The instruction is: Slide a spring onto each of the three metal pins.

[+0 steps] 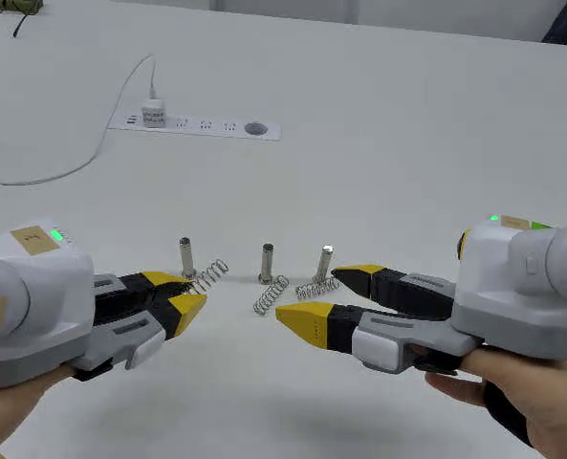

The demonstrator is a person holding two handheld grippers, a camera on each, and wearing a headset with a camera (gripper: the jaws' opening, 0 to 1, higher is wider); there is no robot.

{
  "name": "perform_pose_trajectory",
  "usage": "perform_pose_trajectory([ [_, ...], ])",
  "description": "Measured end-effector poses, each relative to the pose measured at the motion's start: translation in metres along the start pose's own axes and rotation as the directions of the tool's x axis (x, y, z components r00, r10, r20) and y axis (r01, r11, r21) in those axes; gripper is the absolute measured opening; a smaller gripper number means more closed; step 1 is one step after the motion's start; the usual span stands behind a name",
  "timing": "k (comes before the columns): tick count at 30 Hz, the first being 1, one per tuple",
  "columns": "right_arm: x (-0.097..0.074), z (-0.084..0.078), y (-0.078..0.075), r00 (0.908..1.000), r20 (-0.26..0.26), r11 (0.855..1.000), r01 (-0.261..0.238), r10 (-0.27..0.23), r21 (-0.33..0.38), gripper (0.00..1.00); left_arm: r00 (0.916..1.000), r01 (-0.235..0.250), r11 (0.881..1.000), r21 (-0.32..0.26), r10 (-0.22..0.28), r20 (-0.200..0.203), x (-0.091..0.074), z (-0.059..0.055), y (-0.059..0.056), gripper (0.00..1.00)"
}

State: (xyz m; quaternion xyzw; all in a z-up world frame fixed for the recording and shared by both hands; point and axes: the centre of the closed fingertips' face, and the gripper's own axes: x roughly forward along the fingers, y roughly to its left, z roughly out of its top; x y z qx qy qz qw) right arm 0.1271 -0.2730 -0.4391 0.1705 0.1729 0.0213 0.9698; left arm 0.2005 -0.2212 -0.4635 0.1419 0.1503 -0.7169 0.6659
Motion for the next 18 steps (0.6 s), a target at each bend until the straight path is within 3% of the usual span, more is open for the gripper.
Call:
perform_pose_trajectory([
  [7, 0.004, 0.006, 0.009, 0.9993, 0.017, 0.999, -0.033, 0.033, 0.011, 0.50, 0.9991, 0.005, 1.000, -0.009, -0.005, 0.043, -0.007, 0.010, -0.010, 0.10],
  [18, 0.012, 0.018, 0.027, 0.9918, 0.064, 0.988, -0.116, 0.110, 0.101, 0.41, 0.9939, 0.029, 1.000, -0.010, -0.028, 0.107, -0.017, 0.021, -0.021, 0.10],
])
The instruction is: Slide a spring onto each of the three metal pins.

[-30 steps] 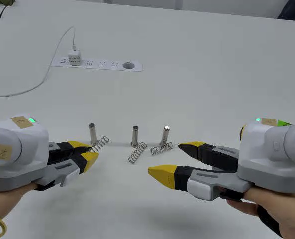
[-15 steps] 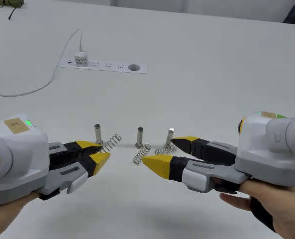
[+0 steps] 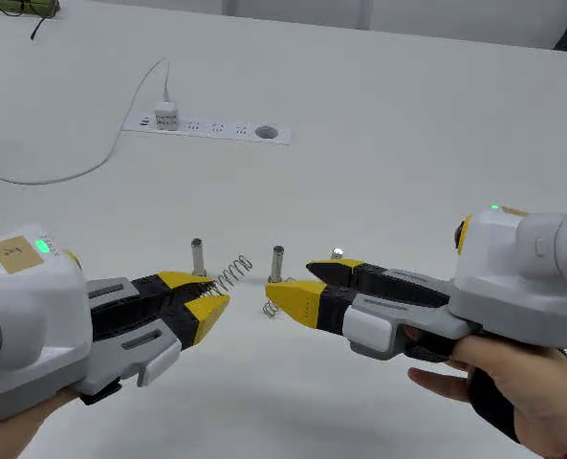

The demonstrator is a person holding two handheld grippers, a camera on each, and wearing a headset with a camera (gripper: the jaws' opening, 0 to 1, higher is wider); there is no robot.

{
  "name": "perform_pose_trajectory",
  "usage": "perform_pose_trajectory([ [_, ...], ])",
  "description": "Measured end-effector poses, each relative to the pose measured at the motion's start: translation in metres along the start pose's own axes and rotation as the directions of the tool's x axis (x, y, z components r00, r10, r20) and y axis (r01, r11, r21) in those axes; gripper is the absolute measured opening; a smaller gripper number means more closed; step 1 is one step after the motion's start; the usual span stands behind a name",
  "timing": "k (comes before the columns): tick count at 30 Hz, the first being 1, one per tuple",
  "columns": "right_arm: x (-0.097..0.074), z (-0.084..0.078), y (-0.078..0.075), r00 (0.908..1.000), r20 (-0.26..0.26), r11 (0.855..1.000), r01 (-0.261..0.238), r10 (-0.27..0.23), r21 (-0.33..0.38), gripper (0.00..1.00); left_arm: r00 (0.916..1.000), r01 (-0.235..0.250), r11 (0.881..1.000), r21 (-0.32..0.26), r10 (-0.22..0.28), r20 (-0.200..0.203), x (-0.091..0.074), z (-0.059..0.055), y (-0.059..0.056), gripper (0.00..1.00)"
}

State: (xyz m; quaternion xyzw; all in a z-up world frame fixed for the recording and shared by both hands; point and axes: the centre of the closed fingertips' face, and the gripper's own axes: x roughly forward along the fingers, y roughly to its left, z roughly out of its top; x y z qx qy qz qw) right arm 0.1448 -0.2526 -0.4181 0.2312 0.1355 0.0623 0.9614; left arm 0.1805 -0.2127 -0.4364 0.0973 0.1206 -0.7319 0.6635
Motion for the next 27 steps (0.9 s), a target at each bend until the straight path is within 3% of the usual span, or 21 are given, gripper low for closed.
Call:
perform_pose_trajectory([
  [5, 0.004, 0.003, 0.006, 0.9994, 0.013, 0.998, -0.032, 0.032, 0.046, 0.33, 0.9997, 0.010, 1.000, 0.000, -0.010, 0.022, -0.003, 0.003, -0.005, 0.10],
  [17, 0.013, 0.010, 0.020, 0.9950, 0.040, 0.989, -0.095, 0.091, 0.112, 0.28, 0.9963, 0.042, 0.999, 0.009, -0.043, 0.075, -0.006, 0.012, -0.017, 0.10],
  [27, 0.017, 0.014, 0.024, 0.9907, 0.078, 0.974, -0.124, 0.111, 0.189, 0.21, 0.9911, 0.060, 0.998, 0.012, -0.061, 0.118, -0.005, 0.022, -0.022, 0.10],
])
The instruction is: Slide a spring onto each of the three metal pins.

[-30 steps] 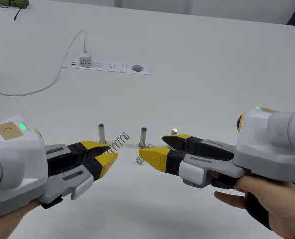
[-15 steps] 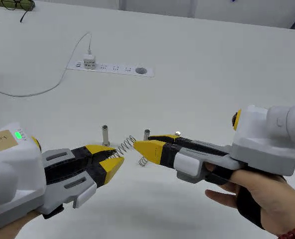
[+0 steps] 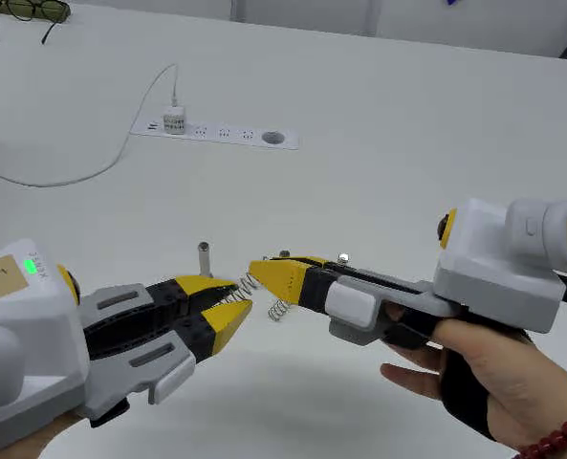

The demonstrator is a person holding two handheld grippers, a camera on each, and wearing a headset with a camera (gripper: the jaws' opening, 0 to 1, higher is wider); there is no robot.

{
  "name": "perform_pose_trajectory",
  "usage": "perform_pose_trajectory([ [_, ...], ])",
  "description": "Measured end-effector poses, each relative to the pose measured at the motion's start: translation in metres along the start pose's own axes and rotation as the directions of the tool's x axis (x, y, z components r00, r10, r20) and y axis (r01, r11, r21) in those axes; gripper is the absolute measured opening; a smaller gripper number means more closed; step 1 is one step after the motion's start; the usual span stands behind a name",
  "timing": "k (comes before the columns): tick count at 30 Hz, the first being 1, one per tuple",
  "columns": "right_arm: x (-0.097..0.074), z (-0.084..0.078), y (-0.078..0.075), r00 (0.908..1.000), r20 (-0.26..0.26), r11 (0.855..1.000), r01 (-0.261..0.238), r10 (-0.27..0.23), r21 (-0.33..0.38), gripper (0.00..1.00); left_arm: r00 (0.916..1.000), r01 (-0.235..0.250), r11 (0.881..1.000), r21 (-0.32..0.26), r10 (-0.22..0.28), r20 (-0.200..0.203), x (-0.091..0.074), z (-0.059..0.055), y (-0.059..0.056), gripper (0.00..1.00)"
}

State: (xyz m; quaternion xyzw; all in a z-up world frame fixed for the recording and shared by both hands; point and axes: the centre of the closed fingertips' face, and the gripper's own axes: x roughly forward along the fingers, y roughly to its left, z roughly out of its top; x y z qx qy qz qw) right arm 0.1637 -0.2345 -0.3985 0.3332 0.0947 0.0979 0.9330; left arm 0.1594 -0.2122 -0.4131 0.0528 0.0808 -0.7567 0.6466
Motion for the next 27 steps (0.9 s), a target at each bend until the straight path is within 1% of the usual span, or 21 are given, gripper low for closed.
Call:
perform_pose_trajectory([
  [2, 0.0002, 0.0014, 0.0006, 0.9999, 0.011, 1.000, -0.006, 0.006, 0.016, 0.20, 1.0000, 0.003, 1.000, 0.001, -0.003, 0.007, -0.0001, 0.0015, -0.0008, 0.10],
  [5, -0.0005, 0.0040, -0.0001, 0.9994, 0.032, 0.997, -0.018, 0.015, 0.073, 0.18, 0.9999, 0.001, 1.000, 0.009, -0.002, 0.012, -0.0009, 0.0029, -0.0013, 0.10],
  [9, -0.0008, 0.0034, 0.0005, 0.9991, 0.036, 0.995, -0.025, 0.022, 0.095, 0.16, 0.9998, 0.002, 1.000, 0.010, -0.002, 0.021, -0.0019, 0.0048, -0.0022, 0.10],
  [13, -0.0007, 0.0023, 0.0020, 0.9989, 0.035, 0.993, -0.036, 0.032, 0.116, 0.15, 0.9993, 0.015, 1.000, 0.013, -0.015, 0.035, -0.0020, 0.0075, -0.0051, 0.10],
  [20, -0.0016, 0.0040, 0.0024, 0.9981, 0.044, 0.986, -0.050, 0.044, 0.156, 0.12, 0.9993, 0.015, 1.000, 0.016, -0.015, 0.036, -0.0017, 0.0084, -0.0055, 0.10],
  [22, -0.0018, 0.0037, 0.0025, 0.9981, 0.041, 0.986, -0.052, 0.047, 0.158, 0.12, 0.9993, 0.014, 1.000, 0.015, -0.015, 0.035, -0.0016, 0.0086, -0.0061, 0.10],
  [25, -0.0024, 0.0025, 0.0031, 0.9981, 0.036, 0.988, -0.055, 0.051, 0.144, 0.12, 0.9998, 0.011, 0.999, 0.032, -0.012, 0.016, -0.0011, 0.0072, -0.0070, 0.10],
  [27, -0.0026, 0.0026, 0.0038, 0.9979, 0.037, 0.989, -0.058, 0.054, 0.136, 0.12, 0.9999, 0.011, 0.999, 0.038, -0.011, 0.012, -0.0010, 0.0070, -0.0073, 0.10],
])
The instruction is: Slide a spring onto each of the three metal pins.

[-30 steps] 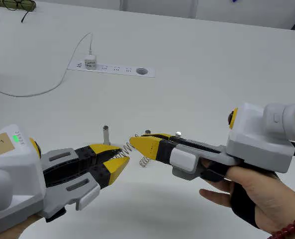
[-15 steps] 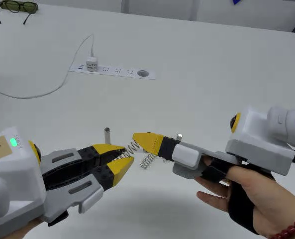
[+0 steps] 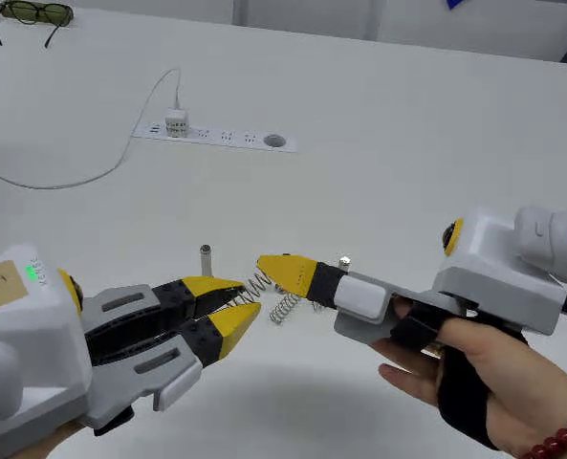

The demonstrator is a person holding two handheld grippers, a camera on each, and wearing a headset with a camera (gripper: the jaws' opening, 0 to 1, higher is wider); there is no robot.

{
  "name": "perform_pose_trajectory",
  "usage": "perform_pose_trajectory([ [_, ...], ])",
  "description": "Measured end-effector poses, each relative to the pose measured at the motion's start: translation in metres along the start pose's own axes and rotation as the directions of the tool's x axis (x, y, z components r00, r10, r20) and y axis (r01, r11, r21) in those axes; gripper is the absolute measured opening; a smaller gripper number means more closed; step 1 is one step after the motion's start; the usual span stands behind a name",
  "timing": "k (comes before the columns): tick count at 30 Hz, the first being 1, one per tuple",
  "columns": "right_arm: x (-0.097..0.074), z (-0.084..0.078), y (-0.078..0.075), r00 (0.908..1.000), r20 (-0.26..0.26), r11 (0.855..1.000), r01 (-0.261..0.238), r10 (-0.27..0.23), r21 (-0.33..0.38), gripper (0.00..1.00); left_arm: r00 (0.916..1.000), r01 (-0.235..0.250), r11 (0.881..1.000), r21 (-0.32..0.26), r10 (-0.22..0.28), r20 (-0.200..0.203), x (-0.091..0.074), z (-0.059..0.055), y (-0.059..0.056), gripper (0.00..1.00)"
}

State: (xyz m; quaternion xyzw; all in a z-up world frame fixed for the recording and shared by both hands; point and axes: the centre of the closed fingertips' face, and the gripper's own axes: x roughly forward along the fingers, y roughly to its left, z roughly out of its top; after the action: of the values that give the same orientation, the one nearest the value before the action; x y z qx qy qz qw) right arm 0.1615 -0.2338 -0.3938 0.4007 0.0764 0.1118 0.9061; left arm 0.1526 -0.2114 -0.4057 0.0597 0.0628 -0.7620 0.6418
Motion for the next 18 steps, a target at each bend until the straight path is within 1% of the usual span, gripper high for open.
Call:
perform_pose_trajectory([
  [4, 0.000, -0.001, 0.002, 1.0000, -0.001, 0.999, -0.003, 0.003, -0.032, 0.11, 0.9999, -0.006, 1.000, 0.001, 0.006, -0.015, 0.000, -0.001, 0.000, 0.11],
  [7, 0.001, -0.002, 0.002, 1.0000, -0.006, 0.998, 0.005, -0.006, -0.058, 0.11, 0.9994, -0.010, 1.000, -0.002, 0.010, -0.033, 0.001, -0.004, 0.001, 0.11],
  [9, 0.002, -0.003, 0.002, 0.9997, -0.015, 0.995, 0.020, -0.022, -0.097, 0.11, 0.9984, -0.014, 1.000, -0.013, 0.014, -0.054, 0.001, -0.007, 0.002, 0.11],
  [11, 0.003, -0.005, -0.001, 0.9982, -0.034, 0.990, 0.044, -0.049, -0.137, 0.11, 0.9970, -0.022, 1.000, 0.000, 0.022, -0.074, 0.001, -0.012, 0.004, 0.11],
  [12, 0.003, -0.005, -0.001, 0.9981, -0.033, 0.987, 0.047, -0.053, -0.154, 0.11, 0.9964, -0.022, 1.000, 0.002, 0.022, -0.082, 0.001, -0.014, 0.004, 0.12],
  [13, 0.004, -0.004, -0.001, 0.9979, -0.030, 0.986, 0.052, -0.057, -0.160, 0.11, 0.9950, -0.025, 1.000, -0.003, 0.024, -0.097, 0.001, -0.018, 0.005, 0.12],
  [15, 0.004, -0.002, -0.002, 0.9976, -0.029, 0.984, 0.058, -0.064, -0.170, 0.11, 0.9936, -0.029, 1.000, -0.002, 0.029, -0.109, 0.001, -0.022, 0.006, 0.13],
  [16, 0.004, -0.001, -0.003, 0.9973, -0.025, 0.981, 0.063, -0.069, -0.182, 0.11, 0.9916, -0.031, 0.999, -0.015, 0.029, -0.126, 0.000, -0.026, 0.007, 0.14],
  [18, 0.004, 0.000, -0.005, 0.9962, -0.029, 0.976, 0.075, -0.083, -0.202, 0.11, 0.9905, -0.034, 0.999, -0.025, 0.030, -0.134, -0.001, -0.030, 0.008, 0.15],
])
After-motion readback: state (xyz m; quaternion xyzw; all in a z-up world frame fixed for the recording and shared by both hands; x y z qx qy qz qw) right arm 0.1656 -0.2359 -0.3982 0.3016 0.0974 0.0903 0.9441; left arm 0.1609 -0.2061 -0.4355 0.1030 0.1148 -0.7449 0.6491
